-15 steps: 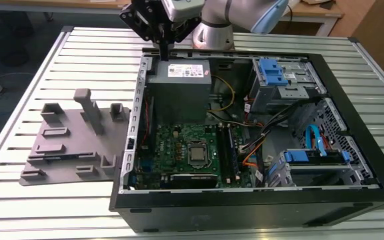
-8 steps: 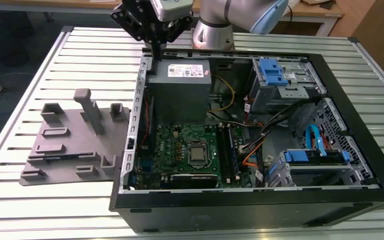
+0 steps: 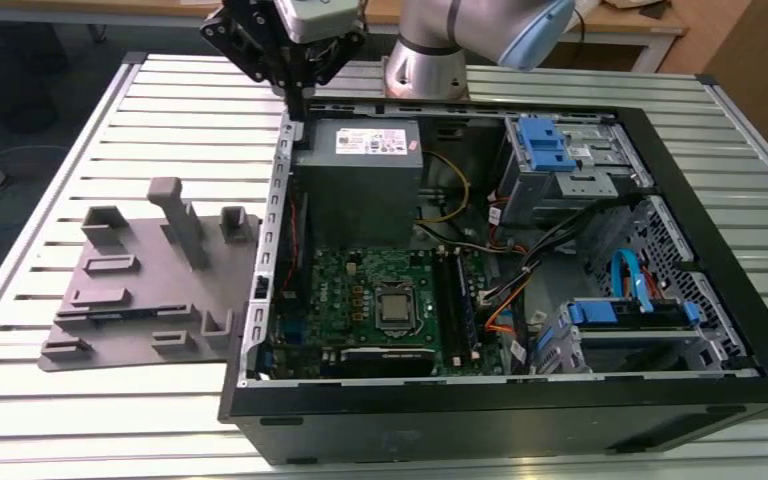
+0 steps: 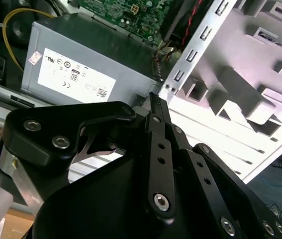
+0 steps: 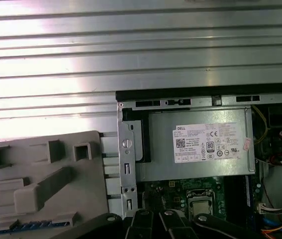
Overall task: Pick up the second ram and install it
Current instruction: 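Reach for the second ram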
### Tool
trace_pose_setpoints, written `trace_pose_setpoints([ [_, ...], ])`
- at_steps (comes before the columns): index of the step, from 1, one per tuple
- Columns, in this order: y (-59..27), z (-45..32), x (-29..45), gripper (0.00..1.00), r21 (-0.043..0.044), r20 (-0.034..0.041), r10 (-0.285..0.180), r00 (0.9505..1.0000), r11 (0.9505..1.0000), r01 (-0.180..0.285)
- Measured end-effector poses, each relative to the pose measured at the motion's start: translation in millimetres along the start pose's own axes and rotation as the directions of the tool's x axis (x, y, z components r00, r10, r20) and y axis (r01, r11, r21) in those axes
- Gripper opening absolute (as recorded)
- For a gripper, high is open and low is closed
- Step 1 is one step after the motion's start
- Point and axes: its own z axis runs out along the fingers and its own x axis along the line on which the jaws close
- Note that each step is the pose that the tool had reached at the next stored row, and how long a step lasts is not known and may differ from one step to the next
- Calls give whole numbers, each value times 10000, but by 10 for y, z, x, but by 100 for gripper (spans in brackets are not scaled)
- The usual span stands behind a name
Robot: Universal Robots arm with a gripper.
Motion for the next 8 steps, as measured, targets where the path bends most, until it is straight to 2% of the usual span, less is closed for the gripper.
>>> trace_pose_setpoints([
  [8, -29, 10, 213, 7, 0, 0, 0, 10000, 10000, 0],
])
